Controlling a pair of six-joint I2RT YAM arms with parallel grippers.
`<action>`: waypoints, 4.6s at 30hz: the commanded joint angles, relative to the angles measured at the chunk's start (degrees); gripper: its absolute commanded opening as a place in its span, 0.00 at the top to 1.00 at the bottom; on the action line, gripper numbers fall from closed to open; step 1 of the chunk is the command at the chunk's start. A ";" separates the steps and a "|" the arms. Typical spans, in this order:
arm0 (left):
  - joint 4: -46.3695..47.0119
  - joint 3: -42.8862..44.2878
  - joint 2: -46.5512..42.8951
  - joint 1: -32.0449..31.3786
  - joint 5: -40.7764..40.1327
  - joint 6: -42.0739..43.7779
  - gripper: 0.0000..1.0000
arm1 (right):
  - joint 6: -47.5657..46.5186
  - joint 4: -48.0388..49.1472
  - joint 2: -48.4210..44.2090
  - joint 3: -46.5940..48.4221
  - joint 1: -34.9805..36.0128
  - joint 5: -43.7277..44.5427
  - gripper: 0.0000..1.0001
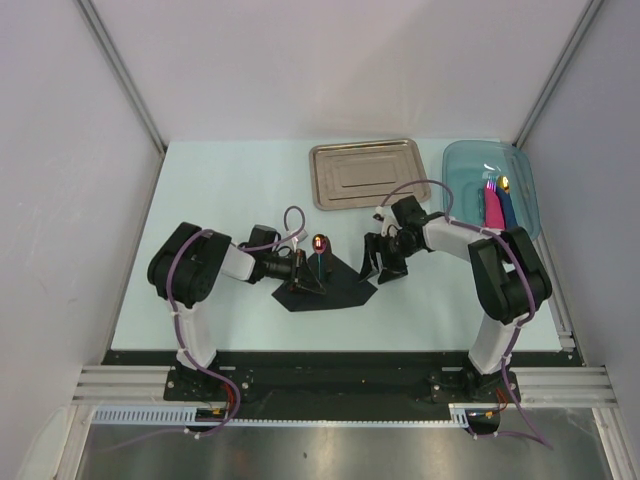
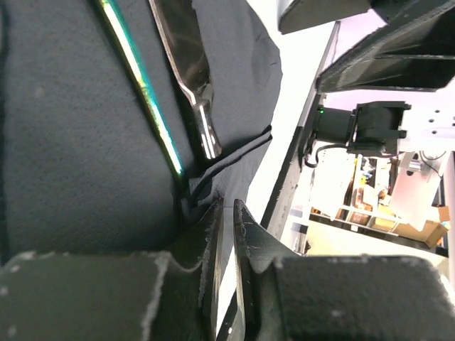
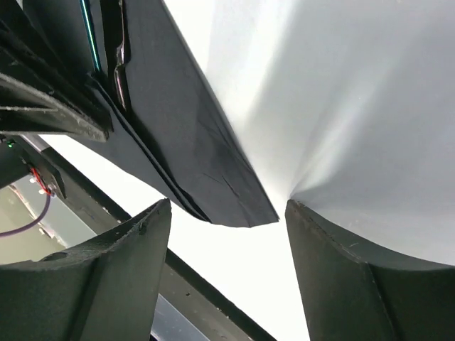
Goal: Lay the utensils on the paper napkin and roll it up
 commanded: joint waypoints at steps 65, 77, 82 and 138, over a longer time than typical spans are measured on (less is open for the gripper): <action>0.78 1.85 1.56 1.51 -2.52 1.09 0.82 | 34.01 29.55 6.80 -8.96 -6.08 -34.45 0.60; 1.40 2.29 1.48 1.51 -2.88 0.04 0.83 | 24.26 18.56 10.83 -1.14 -2.04 -31.89 0.74; 0.96 2.38 1.30 1.51 -3.05 0.30 0.84 | 22.94 16.90 11.63 2.02 -0.73 -30.32 0.89; -32.18 6.33 -8.46 6.52 -5.61 22.19 0.50 | 25.84 20.23 16.64 7.47 6.57 -20.99 0.93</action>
